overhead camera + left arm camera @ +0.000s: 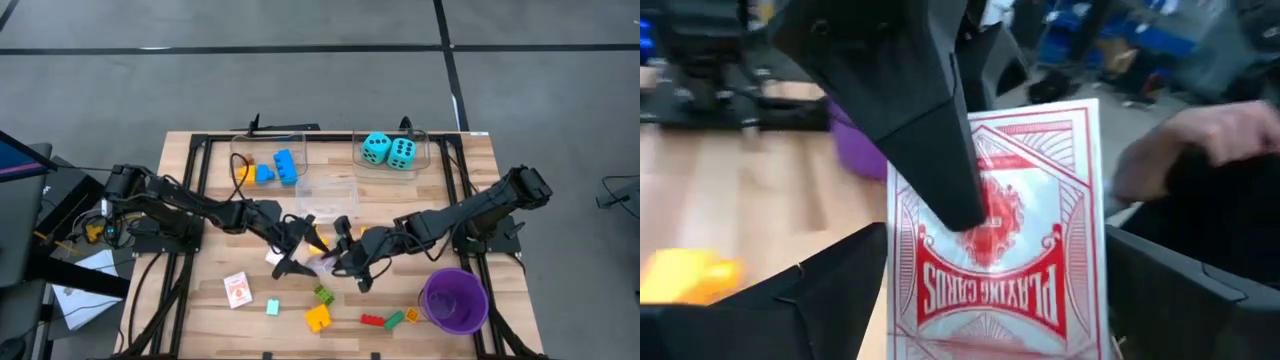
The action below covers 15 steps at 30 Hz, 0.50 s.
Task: Pick & Place Toys
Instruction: Put the red deck of cards into the bottom transparent bin
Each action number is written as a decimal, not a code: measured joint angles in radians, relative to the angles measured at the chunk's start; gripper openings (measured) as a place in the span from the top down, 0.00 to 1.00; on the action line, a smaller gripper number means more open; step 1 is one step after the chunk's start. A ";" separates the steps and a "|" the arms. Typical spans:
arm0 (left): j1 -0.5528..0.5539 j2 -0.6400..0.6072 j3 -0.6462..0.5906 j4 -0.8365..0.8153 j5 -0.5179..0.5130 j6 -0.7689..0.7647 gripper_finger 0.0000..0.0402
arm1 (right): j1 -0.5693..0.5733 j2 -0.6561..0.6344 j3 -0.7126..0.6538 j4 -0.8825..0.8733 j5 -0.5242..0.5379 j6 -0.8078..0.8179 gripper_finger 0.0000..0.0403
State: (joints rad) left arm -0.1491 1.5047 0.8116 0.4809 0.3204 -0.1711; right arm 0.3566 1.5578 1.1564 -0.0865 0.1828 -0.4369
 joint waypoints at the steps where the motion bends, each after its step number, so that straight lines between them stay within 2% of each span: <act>1: 0.006 -0.012 0.000 -0.020 -0.006 0.016 0.15 | -0.001 0.000 0.000 0.001 0.015 0.004 0.84; 4: 0.026 -0.072 0.000 -0.128 -0.010 0.042 0.16 | -0.010 -0.001 0.001 -0.019 0.054 0.017 0.84; 10: 0.061 -0.243 0.000 -0.385 -0.063 0.041 0.19 | -0.062 -0.001 0.001 -0.063 0.056 0.083 0.84; 15: 0.048 -0.368 -0.043 -0.563 -0.220 -0.028 0.22 | -0.150 -0.001 0.001 -0.076 0.058 0.236 0.84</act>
State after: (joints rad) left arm -0.1011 1.1365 0.7690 -0.0821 0.1008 -0.1993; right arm 0.2063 1.5570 1.1576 -0.1621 0.2410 -0.2011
